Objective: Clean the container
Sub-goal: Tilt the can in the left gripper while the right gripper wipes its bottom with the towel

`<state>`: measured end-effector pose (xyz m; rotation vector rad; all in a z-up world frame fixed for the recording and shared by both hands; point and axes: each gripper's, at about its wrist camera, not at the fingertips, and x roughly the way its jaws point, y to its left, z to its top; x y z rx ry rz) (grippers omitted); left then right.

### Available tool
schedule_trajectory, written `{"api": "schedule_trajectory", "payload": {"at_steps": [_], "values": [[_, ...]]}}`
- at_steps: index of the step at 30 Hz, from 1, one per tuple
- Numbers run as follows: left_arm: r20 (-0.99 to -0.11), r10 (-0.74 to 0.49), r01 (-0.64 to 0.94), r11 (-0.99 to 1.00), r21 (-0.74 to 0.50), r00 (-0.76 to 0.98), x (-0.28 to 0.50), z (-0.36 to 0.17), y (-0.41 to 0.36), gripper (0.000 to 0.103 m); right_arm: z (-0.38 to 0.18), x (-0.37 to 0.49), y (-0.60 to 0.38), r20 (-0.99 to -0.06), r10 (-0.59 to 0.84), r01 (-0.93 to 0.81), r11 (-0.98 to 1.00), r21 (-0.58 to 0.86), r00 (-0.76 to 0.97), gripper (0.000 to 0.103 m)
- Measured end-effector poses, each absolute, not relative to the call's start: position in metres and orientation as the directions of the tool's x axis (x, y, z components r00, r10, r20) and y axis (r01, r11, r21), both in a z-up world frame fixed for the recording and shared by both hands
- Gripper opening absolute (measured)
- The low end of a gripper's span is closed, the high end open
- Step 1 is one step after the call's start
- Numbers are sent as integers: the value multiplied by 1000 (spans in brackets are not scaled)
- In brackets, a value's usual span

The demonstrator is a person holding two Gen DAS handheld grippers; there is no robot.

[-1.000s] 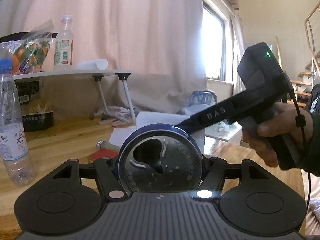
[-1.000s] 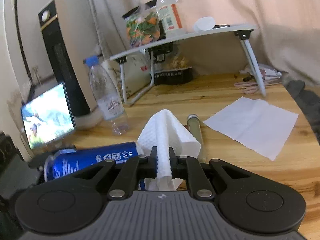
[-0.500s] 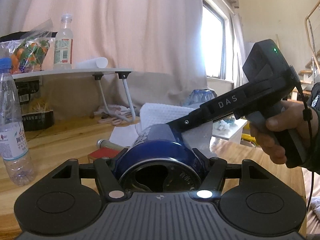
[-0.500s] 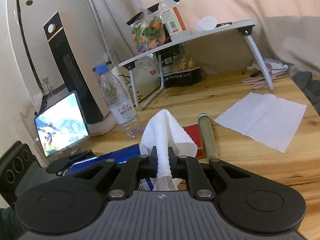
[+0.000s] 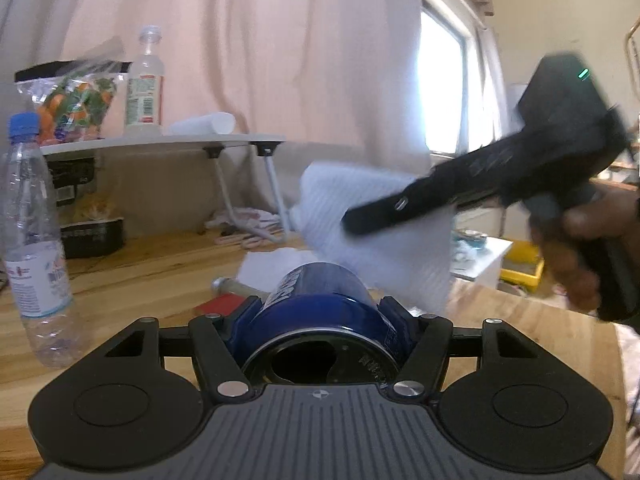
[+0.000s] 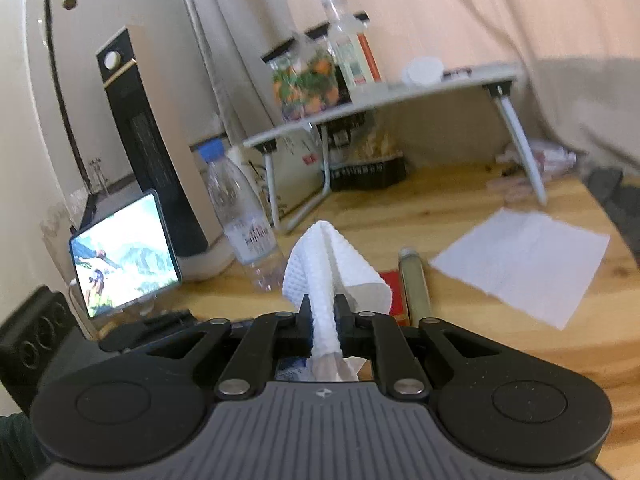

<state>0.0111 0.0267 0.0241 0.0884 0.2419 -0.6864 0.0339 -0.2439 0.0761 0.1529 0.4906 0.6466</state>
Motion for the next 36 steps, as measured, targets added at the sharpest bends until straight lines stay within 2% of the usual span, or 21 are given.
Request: {"api": "schedule_trajectory", "payload": {"at_steps": [10, 16, 19, 27, 36], "values": [[-223, -600, 629, 772, 89, 768, 1, 23, 20, 66, 98, 6, -186, -421, 732, -695, 665, 272, 536, 14], [-200, -610, 635, 766, 101, 767, -3, 25, 21, 66, 95, 16, -174, -470, 695, -686, 691, 229, 544, 14], [-195, -618, 642, 759, 103, 762, -4, 26, 21, 66, 95, 24, -181, -485, 634, -649, 743, 164, 602, 14], [-182, -625, 647, 755, 109, 759, -5, 28, 21, 66, 88, 49, -205, -491, 562, -563, 810, 166, 665, 15], [-216, -614, 638, 767, 64, 759, 0, 25, 24, 66, 89, 18, -181, -467, 648, -654, 735, 176, 602, 15]]}}
